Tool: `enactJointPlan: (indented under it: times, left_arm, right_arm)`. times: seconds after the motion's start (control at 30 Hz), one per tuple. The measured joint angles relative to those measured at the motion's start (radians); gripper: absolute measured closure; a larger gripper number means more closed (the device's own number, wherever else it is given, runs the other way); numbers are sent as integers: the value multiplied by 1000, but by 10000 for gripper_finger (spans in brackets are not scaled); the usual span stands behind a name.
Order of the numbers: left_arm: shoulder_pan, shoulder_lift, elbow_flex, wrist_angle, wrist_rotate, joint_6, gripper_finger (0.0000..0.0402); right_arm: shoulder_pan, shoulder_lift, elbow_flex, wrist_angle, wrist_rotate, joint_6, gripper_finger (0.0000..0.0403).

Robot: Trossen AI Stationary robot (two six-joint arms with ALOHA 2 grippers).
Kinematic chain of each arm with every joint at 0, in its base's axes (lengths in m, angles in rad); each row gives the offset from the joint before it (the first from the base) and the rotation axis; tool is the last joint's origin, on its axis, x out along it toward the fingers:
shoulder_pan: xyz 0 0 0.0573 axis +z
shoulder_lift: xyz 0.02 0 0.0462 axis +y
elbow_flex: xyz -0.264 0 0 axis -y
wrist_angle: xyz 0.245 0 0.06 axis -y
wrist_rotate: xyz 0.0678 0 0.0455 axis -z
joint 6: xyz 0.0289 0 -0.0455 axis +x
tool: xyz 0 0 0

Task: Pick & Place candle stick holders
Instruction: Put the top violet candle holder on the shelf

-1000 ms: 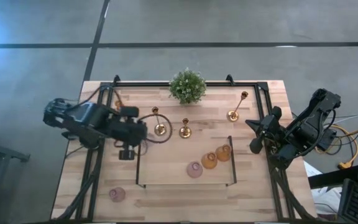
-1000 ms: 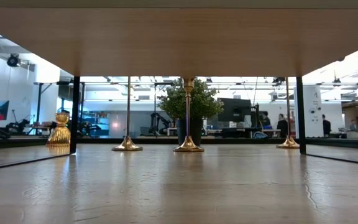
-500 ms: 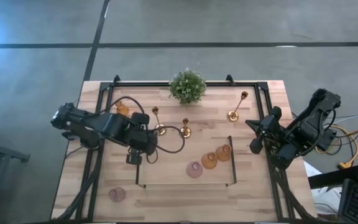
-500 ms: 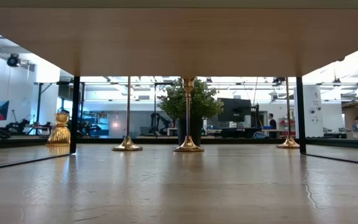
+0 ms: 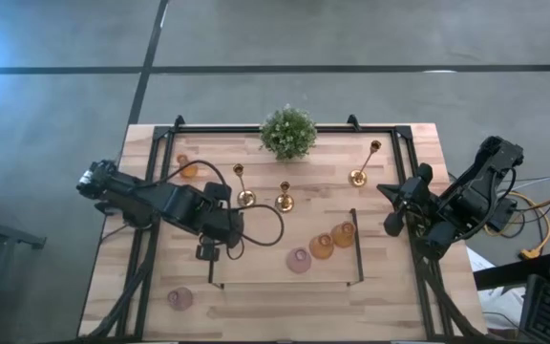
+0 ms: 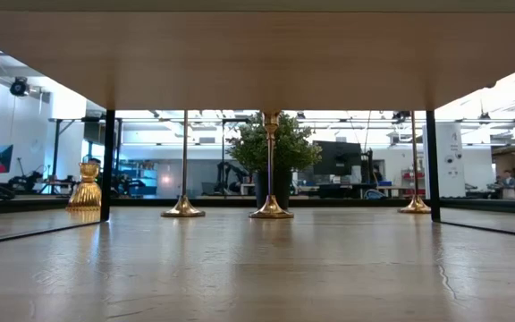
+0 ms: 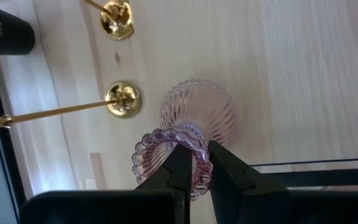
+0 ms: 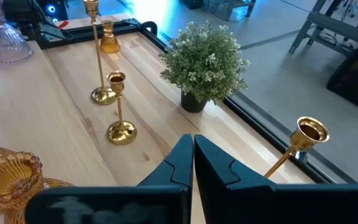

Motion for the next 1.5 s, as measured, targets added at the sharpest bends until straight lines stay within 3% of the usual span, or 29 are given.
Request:
enactJointPlan:
  times: [0.7,1.5]
  left_arm:
    - [-39,-1,-3,18,83,-86,369]
    - [-38,3,-7,44,59,42,341]
  right_arm:
    - [-1,0,0,0,0,0,394]
    - [0,0,0,2,1,1,394]
